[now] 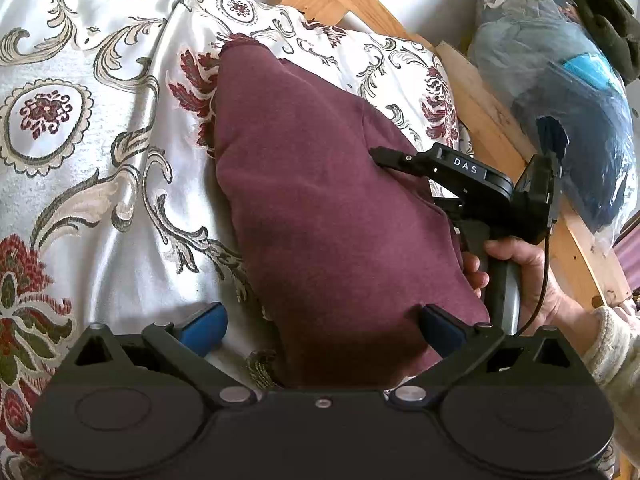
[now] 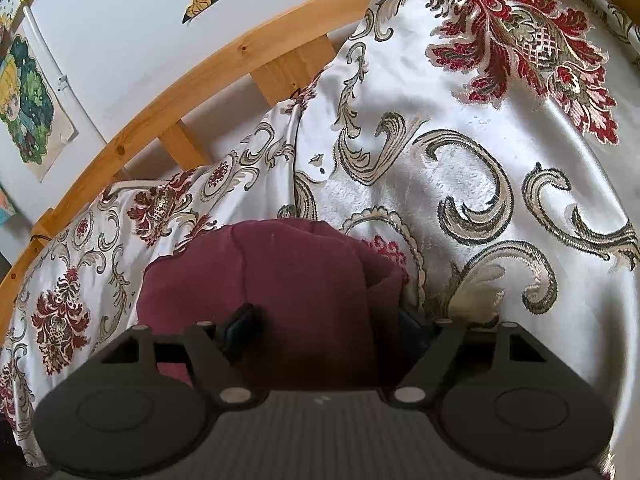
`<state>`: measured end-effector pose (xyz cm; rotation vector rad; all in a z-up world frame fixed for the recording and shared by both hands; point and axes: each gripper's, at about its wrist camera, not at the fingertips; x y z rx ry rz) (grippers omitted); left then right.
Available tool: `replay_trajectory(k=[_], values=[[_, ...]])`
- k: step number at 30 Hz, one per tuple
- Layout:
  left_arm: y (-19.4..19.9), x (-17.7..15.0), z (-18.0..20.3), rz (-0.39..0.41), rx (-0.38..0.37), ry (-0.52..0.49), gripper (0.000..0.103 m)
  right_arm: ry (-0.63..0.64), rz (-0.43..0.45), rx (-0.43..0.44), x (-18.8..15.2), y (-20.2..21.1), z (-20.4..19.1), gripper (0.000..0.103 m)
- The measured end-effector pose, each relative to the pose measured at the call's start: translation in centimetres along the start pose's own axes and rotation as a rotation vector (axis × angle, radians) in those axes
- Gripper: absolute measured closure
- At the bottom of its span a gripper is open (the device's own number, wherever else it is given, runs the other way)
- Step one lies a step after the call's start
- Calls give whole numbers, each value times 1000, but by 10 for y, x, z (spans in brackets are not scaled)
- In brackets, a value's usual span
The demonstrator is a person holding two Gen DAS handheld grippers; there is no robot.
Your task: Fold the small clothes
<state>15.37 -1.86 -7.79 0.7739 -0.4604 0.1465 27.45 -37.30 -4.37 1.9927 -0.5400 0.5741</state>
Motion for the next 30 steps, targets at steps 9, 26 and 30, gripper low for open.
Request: replay_trajectory(k=[9,26,30], values=[[0,0,1,-6,-4,-1,1,-6,-2,19,5,5,-1,22],[-4,2,-3,-49,-76,11,11,61,-3,17,20,-2,-10,70],[-10,4,-3,-76,-99,28,12,58,41,24,14,7,-17,76]])
Point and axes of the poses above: each gripper's, at about its wrist camera, not at the fingertips, and y roughly against the way its jaws point, z to its right, x to its top, and after that the axes turned 13 degrees about -z, right-handed
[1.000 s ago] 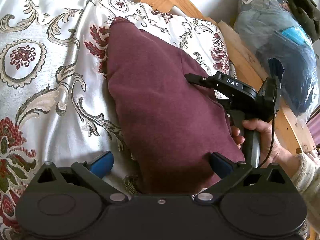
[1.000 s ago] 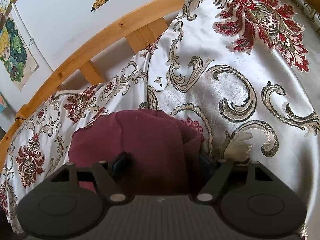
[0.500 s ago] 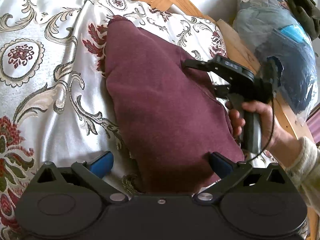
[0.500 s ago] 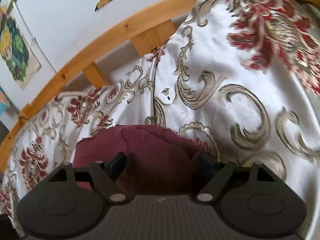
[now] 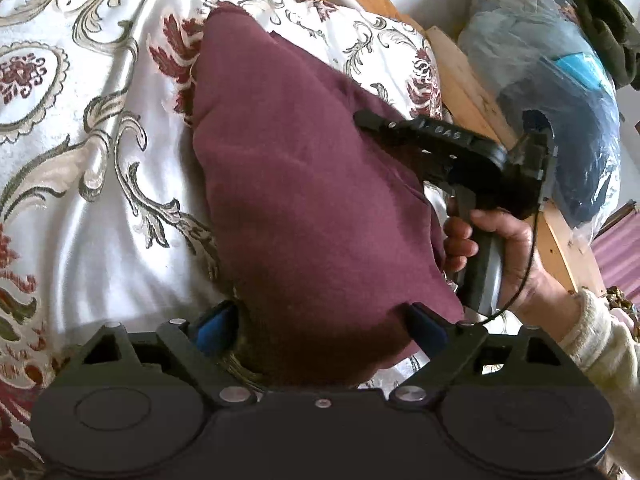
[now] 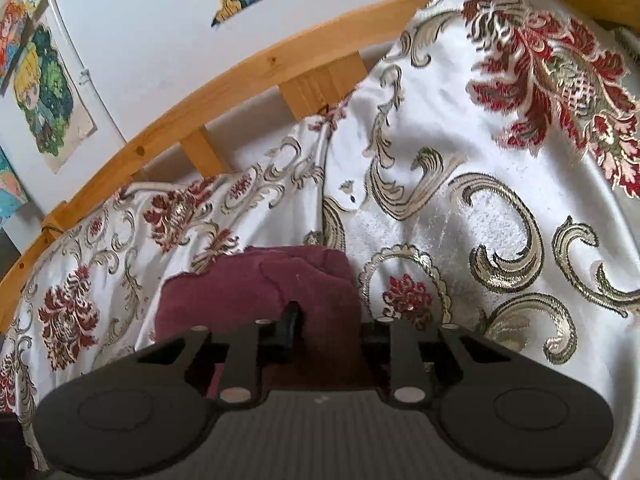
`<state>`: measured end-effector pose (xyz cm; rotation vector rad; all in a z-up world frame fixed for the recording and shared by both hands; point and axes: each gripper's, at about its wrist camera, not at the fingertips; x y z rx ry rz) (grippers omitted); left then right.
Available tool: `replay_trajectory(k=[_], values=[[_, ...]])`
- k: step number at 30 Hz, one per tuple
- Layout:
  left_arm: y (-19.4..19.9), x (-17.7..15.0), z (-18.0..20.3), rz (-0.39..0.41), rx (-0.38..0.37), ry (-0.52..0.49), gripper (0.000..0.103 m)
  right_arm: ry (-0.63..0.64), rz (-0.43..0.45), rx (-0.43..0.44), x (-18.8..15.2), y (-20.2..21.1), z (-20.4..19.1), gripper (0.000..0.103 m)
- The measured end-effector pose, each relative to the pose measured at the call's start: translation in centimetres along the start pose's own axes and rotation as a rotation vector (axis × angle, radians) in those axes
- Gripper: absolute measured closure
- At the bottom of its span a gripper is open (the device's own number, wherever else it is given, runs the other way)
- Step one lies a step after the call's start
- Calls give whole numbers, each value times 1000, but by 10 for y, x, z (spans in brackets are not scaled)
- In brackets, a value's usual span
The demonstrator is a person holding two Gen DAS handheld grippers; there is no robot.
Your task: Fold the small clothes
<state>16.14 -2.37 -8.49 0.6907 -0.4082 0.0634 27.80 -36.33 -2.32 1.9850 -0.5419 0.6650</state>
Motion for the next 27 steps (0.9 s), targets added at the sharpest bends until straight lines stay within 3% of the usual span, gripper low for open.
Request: replay_trajectory(k=[1,2,8,19,27], values=[[0,0,0,1,-3,3,15,-13,13,9,-2,2,-1,77],[0,0,0,-1,-11,5,25,-22,29,17,-4,5,-4,79],[6,1,2,6,6,64,49,39,78,-16,-9,21,-35,83],[60,27,22,132,140,-76,54,153,181,51,11,42,-107,86],[115,55,-2,253,281,-80,54,29,208,175,57,-15,-120,86]])
Point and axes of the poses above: each gripper's, at about its wrist camera, not at the fingertips, and y roughly against the way its jaws point, z to its right, x to its top, and after that the axes turned 13 degrees about -z, right-handed
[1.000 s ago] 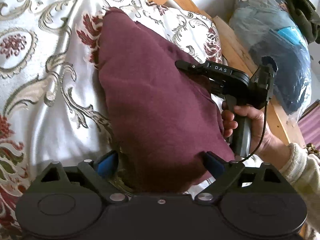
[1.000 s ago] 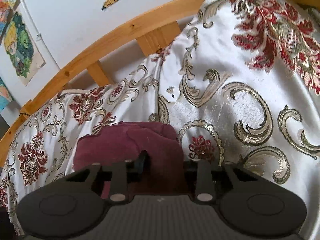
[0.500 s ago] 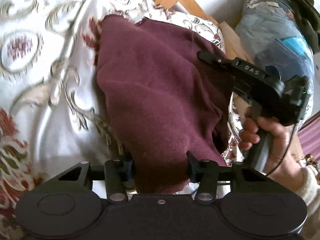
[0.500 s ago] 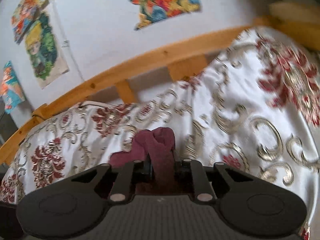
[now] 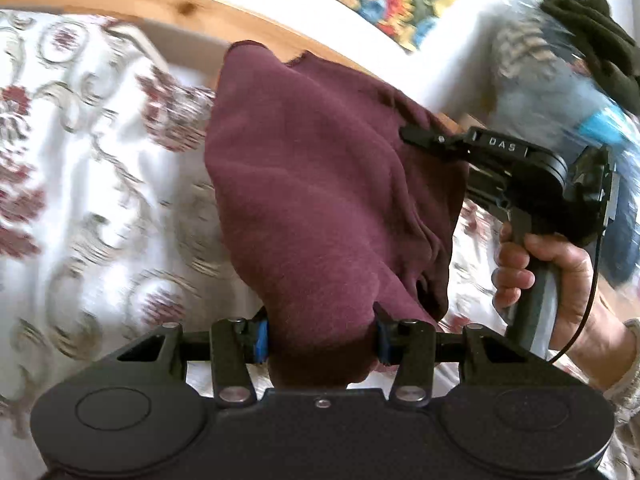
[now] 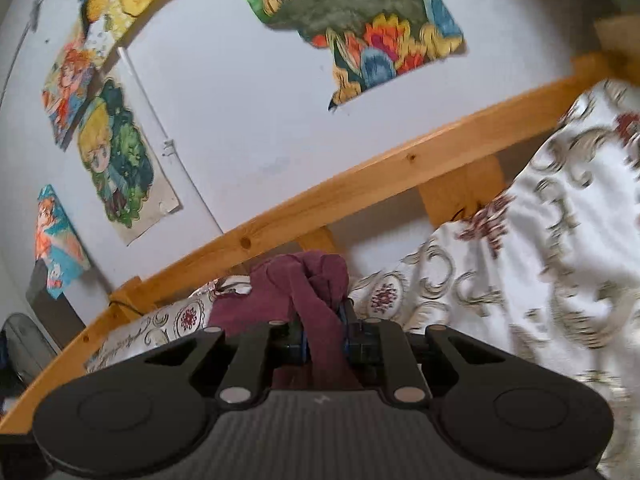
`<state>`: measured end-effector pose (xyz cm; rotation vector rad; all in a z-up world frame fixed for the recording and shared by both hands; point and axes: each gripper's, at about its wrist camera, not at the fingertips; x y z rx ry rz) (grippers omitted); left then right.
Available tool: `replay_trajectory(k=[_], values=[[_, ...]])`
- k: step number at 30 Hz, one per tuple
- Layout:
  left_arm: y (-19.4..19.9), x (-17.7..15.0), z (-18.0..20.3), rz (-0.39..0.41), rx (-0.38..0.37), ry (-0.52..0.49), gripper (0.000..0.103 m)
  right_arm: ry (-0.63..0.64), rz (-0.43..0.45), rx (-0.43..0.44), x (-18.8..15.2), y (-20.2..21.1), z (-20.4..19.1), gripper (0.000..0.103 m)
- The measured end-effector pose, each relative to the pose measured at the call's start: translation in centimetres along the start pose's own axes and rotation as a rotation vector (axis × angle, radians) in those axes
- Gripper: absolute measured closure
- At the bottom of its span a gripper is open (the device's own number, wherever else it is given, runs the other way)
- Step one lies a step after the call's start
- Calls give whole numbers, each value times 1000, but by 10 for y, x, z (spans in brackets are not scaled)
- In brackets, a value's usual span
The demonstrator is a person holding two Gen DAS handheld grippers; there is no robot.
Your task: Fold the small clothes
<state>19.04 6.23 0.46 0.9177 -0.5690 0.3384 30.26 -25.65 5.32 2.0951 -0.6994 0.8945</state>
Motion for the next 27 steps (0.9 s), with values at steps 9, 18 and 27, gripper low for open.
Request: replay_trajectory(k=[9,18,27], values=[[-36,-6,-34,-68,54,132,50,-46,-79,-45,-20,-65,23,85],[-40,-6,-33,-94,55,170,39,-17,-73,-119,-26,-66,38,67],[-41,-4,-33,-122,43,228,15,9,-76,-130,-42,-52,34,21]])
Point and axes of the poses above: each gripper's, at about its wrist camera, not at the fingertips, and y roughly against the way its jaws point, z to its right, x to its top, and after that the axes turned 13 degrees about -z, right-handed
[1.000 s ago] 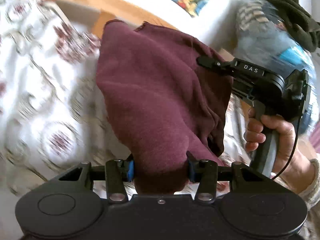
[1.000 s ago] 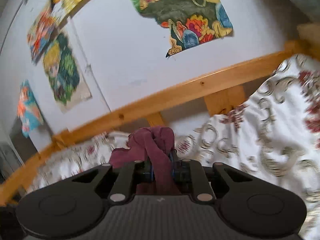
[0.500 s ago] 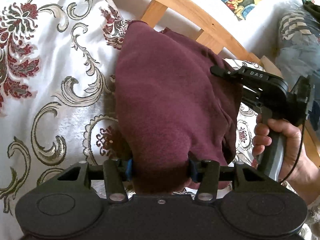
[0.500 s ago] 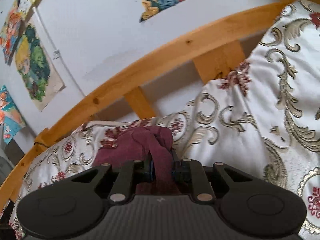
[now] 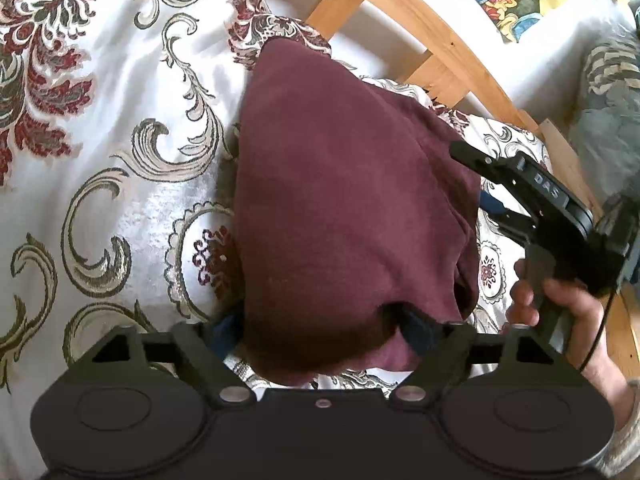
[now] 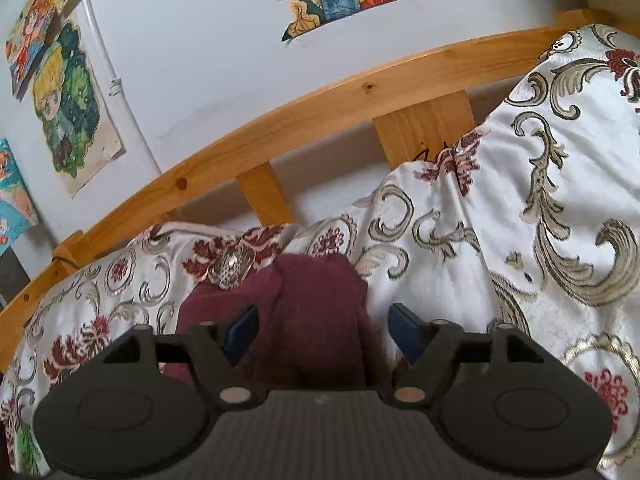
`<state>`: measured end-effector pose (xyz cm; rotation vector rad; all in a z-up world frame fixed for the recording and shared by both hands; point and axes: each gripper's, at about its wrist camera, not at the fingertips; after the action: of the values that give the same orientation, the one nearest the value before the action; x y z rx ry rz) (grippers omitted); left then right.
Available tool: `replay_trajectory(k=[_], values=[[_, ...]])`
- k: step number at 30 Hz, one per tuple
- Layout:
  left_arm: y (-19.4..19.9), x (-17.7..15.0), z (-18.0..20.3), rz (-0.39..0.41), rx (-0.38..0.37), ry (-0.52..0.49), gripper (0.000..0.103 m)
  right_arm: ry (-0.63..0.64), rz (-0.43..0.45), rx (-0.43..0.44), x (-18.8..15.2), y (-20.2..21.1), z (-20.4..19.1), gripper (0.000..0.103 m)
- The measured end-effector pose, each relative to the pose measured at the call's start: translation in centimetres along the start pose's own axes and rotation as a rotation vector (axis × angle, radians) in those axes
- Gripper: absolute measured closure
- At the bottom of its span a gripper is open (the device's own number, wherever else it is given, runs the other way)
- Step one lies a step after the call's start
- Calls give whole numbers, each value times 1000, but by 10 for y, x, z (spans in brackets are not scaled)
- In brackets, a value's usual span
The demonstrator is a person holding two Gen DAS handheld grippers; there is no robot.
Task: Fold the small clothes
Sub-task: 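Release the folded shirt and lift both grippers away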
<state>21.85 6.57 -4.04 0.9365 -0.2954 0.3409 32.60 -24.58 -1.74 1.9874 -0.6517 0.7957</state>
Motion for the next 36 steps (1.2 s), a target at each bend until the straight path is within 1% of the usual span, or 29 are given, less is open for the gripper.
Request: replay_trajectory(k=[2,6,8,9,12,17,20,24,27,33,36], values=[[1,0,3,6,13,-8,11,5,4,-18,-5,6,-2,14],[8,0,10,42,61,-29,7,24,38,-27,-12,24,-7,9],[13,1,14,57,83,-36,2,43,60,-29,-15,35,-12,2],[15,1,17,60,96,-45,2,51,71,-31,-17,40,-15,1],[24,0,27,88,135,-72,1,73,99,-43,-22,57,-23,0],[44,-4,46,171,190,-126,1,98,143,-82,-31,89,-39,0],[60,-8,58,223,205,-155,1,112,173,-98,-37,111,-48,0],[84,-16,75,284,203,-180,1,127,216,-107,-42,141,-59,0],[103,-23,85,328,209,-196,1,153,238,-112,-47,161,-69,0],[146,-47,106,427,246,-225,1,188,293,-115,-59,198,-93,0],[161,-61,122,466,276,-275,1,197,299,-134,-67,214,-108,0]])
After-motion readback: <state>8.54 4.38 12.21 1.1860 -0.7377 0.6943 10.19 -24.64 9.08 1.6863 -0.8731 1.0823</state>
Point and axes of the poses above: each gripper's, at about its wrist camera, not at the fingertips, and y roughly against the way its jaws point, z to its right, x to its top, and after that the axes turned 13 degrees about -z, right-handed
